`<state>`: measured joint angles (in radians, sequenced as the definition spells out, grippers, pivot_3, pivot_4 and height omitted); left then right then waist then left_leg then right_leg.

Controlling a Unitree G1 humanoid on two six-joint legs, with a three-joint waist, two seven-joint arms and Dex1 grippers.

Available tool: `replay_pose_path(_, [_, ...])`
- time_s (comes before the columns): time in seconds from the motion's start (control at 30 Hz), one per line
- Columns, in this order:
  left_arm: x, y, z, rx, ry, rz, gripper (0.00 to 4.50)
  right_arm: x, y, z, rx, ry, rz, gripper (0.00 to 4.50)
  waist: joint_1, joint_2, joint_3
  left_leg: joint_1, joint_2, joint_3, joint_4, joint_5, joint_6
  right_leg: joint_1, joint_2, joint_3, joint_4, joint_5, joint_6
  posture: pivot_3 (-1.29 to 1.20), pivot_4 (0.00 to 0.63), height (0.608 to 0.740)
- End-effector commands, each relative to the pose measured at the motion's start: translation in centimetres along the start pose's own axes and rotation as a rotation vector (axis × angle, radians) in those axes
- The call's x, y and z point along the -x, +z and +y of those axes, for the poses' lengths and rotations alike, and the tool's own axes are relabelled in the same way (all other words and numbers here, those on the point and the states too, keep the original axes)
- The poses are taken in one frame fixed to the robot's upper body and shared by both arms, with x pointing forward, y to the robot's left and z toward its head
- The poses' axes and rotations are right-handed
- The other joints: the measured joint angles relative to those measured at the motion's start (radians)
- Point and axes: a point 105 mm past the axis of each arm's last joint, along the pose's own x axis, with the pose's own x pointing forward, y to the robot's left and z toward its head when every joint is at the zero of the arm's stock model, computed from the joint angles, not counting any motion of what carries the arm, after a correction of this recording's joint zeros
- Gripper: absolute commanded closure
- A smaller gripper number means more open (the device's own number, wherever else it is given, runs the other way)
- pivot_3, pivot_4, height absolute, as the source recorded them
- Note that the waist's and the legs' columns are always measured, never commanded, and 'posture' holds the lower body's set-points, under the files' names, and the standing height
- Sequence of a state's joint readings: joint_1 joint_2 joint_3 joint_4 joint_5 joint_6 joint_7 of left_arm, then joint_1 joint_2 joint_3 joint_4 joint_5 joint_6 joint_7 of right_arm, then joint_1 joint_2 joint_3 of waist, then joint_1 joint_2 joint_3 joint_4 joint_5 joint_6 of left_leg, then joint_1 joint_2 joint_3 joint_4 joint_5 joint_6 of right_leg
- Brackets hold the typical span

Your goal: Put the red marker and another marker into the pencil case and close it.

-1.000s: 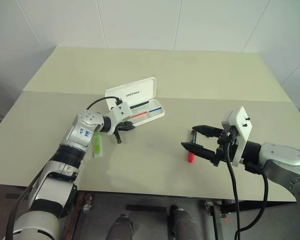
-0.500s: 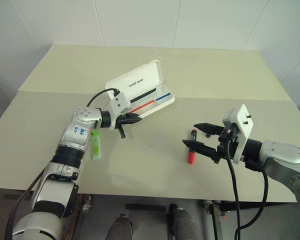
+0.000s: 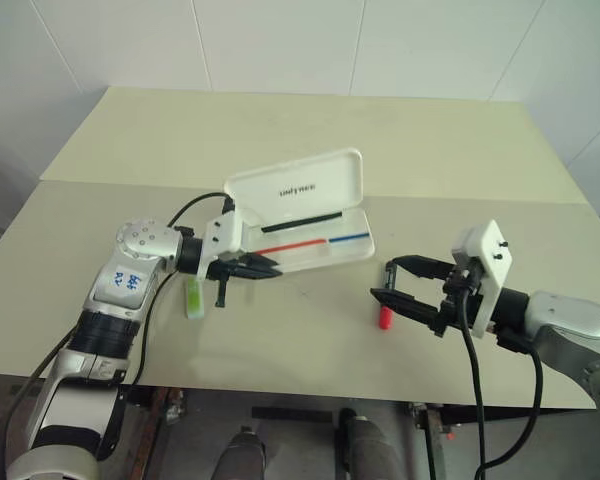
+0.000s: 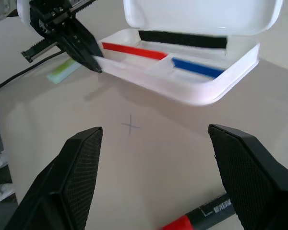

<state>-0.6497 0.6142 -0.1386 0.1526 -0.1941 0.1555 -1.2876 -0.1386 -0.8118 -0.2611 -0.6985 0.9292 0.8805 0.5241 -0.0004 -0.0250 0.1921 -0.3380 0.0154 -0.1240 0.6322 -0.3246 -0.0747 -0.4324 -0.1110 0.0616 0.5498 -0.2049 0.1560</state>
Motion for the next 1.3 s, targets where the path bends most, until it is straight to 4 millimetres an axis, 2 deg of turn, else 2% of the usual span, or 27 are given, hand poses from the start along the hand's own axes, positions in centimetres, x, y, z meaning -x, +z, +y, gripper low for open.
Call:
replay_pose_path(0.03, [-0.1,1.3,-0.6,-0.054,-0.027,-0.017,4.47,0.8,1.5,0.8,0.080,0.018,-0.075,0.78,0.000,0.000,0.000,0.000,0.000,0.000,0.000,0.000,0.000,0.000,0.000,0.000,0.000,0.000,0.000,0.00,0.150,0.740])
replay_pose_path(0.13, [-0.4,1.6,-0.8,-0.055,-0.039,-0.027,4.47,1.1,1.7,1.3,0.083,0.037,-0.115,0.78,-0.001,0.000,0.000,0.001,0.000,0.000,0.001,0.000,0.000,0.000,0.000,0.000,0.000,-0.001,-0.001,0.00,0.150,0.740])
replay_pose_path(0.33, [-0.6,0.8,-1.1,-0.059,-0.062,0.001,4.47,1.7,1.7,2.0,0.098,0.074,-0.187,0.78,-0.005,0.000,0.000,0.002,0.000,0.000,0.002,0.000,0.000,0.001,0.000,0.000,0.000,-0.002,-0.004,0.00,0.150,0.740])
replay_pose_path(0.6, [-0.9,-1.1,-1.6,-0.091,-0.073,0.055,4.47,2.3,0.2,3.3,0.107,0.167,-0.188,0.78,-0.001,0.000,0.000,0.002,0.000,0.000,0.003,0.000,0.000,0.001,0.000,0.000,0.001,-0.004,-0.006,0.00,0.150,0.740])
replay_pose_path(1.0, [-1.0,-3.6,-2.1,-0.122,-0.069,0.119,4.47,2.7,-1.9,3.8,0.083,0.202,-0.177,0.78,-0.002,0.000,0.000,0.002,0.000,0.000,0.003,0.000,0.000,0.003,0.000,0.001,0.001,-0.004,-0.007,0.00,0.150,0.740])
replay_pose_path(1.3, [-2.0,-4.4,-3.0,-0.129,-0.095,0.110,4.47,2.8,-3.1,3.5,0.041,0.182,-0.175,0.78,-0.001,0.000,0.000,0.002,0.000,0.000,0.004,0.000,0.000,0.004,0.000,0.001,0.002,-0.004,-0.007,0.00,0.150,0.740])
